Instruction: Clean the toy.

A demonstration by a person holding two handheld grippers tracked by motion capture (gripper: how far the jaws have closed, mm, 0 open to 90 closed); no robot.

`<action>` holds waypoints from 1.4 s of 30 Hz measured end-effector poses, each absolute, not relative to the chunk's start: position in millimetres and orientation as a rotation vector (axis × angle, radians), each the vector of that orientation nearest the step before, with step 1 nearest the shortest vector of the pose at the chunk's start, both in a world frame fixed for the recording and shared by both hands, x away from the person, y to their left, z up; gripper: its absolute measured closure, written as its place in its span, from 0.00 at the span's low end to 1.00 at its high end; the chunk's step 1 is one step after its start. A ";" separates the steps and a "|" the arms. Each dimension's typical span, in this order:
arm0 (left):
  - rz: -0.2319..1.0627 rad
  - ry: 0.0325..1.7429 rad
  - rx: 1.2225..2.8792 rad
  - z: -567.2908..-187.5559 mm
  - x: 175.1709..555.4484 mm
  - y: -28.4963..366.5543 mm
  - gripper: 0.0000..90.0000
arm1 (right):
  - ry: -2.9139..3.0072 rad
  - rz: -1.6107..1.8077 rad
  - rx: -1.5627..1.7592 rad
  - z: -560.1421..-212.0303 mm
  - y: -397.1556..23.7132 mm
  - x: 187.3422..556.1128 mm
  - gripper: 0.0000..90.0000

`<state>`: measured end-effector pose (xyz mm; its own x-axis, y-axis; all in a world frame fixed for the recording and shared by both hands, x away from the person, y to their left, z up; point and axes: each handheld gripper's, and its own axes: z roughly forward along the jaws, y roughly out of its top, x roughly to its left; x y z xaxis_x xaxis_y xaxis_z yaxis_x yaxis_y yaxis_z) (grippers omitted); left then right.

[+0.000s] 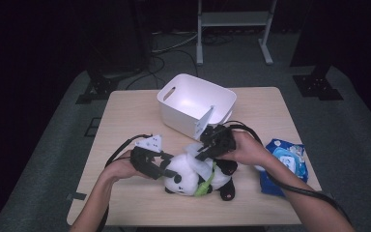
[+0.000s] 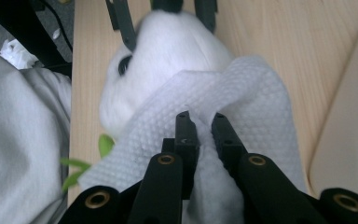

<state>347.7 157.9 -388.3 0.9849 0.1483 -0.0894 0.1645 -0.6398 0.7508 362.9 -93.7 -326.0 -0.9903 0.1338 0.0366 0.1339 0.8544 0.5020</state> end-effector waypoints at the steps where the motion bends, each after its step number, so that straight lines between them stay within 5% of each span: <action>1: -0.026 0.226 2.272 -388.1 347.3 157.3 0.44 | -3.026 -0.824 -0.236 -325.2 -99.6 363.0 0.92; 16: -0.032 0.230 2.280 -385.2 350.2 153.4 0.44 | -3.015 -0.846 -0.377 -321.5 -152.6 361.9 0.92; 32: -0.006 0.199 2.300 -381.3 349.1 146.1 0.45 | -3.028 -0.774 -0.204 -328.4 -92.4 365.7 0.92; 42: -0.032 0.300 2.234 -393.7 348.7 161.0 0.24 | -3.014 -0.817 -0.312 -326.7 -135.7 365.1 0.92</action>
